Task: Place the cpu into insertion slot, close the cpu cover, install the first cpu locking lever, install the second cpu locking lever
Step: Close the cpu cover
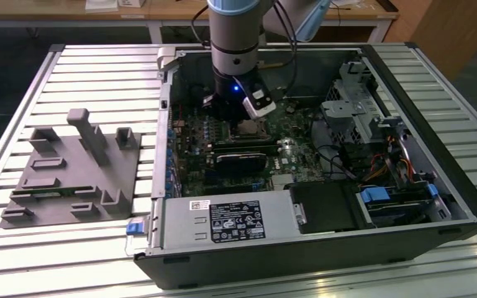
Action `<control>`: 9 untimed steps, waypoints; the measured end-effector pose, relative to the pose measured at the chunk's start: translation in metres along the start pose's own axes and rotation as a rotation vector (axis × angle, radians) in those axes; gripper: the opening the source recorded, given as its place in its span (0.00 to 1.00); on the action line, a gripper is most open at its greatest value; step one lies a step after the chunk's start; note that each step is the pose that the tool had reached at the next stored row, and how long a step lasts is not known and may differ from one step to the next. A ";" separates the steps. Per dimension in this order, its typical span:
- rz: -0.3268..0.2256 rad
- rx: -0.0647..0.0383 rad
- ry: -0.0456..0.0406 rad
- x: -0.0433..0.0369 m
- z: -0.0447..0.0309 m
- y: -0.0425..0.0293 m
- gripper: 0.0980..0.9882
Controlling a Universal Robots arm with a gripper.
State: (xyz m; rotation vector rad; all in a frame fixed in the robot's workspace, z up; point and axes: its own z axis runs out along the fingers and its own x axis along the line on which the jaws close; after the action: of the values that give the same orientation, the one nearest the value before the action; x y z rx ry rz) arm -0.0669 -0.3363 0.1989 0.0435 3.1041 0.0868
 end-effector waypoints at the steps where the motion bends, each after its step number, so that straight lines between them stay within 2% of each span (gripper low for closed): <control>1: 0.000 0.000 0.0000 -0.0009 0.0000 0.0000 0.01; 5: 0.000 0.000 0.0000 -0.0020 -0.0002 0.0001 0.01; 9: 0.000 0.000 0.0000 -0.0022 -0.0044 0.0003 0.01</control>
State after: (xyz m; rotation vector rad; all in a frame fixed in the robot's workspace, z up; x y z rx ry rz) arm -0.0648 -0.3363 0.2034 0.0435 3.1041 0.0867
